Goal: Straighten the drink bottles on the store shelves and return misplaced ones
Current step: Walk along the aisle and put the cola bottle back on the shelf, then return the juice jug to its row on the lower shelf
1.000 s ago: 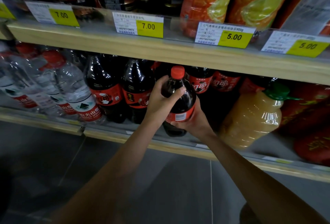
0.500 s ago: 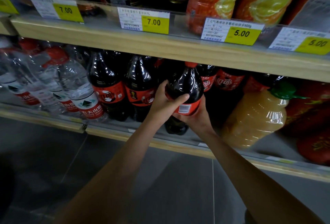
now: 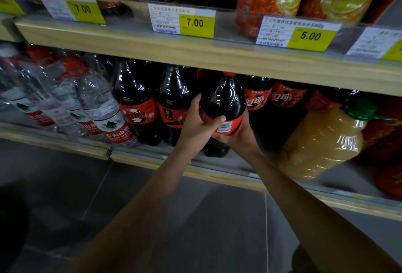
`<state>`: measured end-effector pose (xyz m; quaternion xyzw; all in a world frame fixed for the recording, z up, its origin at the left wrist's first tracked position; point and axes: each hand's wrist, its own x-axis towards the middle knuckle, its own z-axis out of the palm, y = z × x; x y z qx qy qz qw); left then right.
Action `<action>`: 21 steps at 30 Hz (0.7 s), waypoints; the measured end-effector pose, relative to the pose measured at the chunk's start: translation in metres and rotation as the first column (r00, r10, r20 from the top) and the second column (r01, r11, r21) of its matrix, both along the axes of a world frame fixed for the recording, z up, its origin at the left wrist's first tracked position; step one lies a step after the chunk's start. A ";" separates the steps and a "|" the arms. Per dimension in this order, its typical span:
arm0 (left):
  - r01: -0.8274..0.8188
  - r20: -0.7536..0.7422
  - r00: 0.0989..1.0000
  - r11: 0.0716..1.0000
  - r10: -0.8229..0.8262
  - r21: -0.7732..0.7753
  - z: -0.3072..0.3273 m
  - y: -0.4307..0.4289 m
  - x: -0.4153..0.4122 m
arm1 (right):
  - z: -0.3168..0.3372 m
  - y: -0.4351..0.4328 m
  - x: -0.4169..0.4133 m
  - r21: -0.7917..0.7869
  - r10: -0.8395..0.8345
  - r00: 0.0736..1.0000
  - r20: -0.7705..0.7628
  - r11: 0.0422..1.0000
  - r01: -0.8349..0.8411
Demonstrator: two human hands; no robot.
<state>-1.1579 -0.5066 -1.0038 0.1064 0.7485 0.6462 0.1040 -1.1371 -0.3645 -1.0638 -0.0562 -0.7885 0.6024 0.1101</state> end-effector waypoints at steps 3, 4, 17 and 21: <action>0.002 0.005 1.000 1.000 -0.002 -0.014 0.000 -0.002 0.000 | -0.001 0.001 0.000 0.004 0.014 1.000 0.014 1.000 -0.014; 0.000 0.000 1.000 1.000 0.000 -0.020 0.000 -0.002 0.000 | -0.001 0.002 0.000 0.005 0.018 1.000 0.018 1.000 -0.018; -0.159 -0.119 0.985 0.929 0.126 -0.334 -0.006 -0.001 0.016 | 0.012 0.016 0.009 0.145 0.071 0.988 0.135 0.985 -0.091; -0.126 -0.092 0.991 0.937 0.102 -0.325 -0.003 0.005 0.021 | 0.015 0.029 0.019 0.258 0.094 0.983 0.155 0.957 -0.132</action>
